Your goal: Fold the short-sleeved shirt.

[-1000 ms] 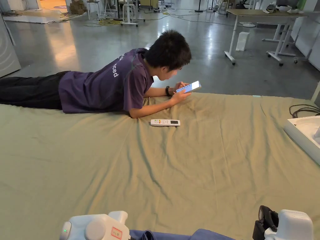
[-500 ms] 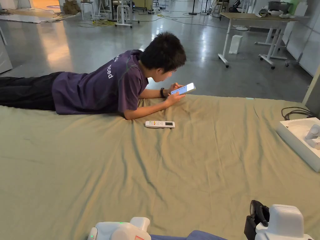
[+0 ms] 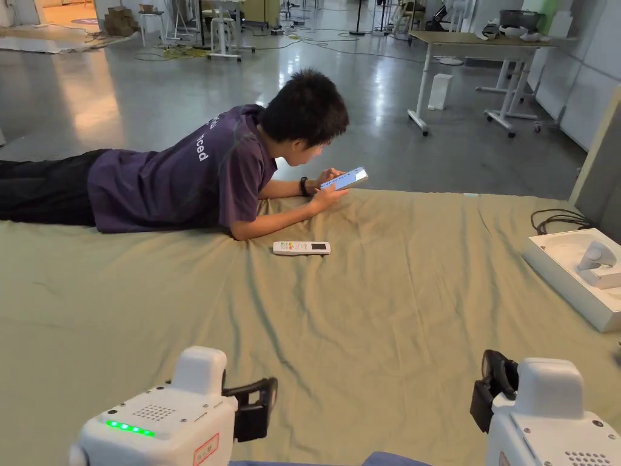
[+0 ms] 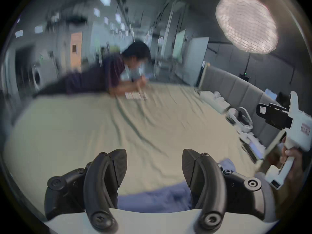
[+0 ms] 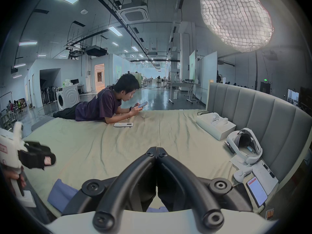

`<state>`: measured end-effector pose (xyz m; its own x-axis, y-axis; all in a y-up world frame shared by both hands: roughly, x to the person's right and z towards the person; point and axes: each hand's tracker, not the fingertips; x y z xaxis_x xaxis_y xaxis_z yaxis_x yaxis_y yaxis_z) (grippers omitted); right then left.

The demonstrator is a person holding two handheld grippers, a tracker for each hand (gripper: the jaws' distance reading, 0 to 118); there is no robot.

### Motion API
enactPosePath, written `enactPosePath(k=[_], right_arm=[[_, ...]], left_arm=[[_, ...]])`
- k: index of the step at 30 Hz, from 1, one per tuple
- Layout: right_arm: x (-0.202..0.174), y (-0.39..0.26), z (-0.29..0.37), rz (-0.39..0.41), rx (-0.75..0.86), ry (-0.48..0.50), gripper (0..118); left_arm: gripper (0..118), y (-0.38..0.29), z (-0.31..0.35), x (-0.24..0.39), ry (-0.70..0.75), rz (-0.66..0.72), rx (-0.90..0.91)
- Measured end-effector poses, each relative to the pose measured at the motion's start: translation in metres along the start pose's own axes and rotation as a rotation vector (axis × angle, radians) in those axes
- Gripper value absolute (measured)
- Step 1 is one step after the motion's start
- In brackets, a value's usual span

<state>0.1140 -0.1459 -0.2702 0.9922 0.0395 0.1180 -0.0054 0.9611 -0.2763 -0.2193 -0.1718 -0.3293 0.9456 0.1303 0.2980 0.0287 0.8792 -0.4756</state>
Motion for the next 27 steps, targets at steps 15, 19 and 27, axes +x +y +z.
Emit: enactPosePath(k=[15,19,27], right_arm=[[-0.019,0.022,-0.001,-0.002,0.079,0.016,0],[-0.02,0.021,0.001,-0.002,0.092,0.008,0],[-0.016,0.015,-0.004,0.012,0.04,0.015,0]], left_arm=[[1,0.023,0.053,0.011,0.221,-0.056,0.358],[1,0.025,0.059,0.003,0.258,-0.033,0.377],[1,0.008,0.043,-0.07,0.208,0.047,-0.01]])
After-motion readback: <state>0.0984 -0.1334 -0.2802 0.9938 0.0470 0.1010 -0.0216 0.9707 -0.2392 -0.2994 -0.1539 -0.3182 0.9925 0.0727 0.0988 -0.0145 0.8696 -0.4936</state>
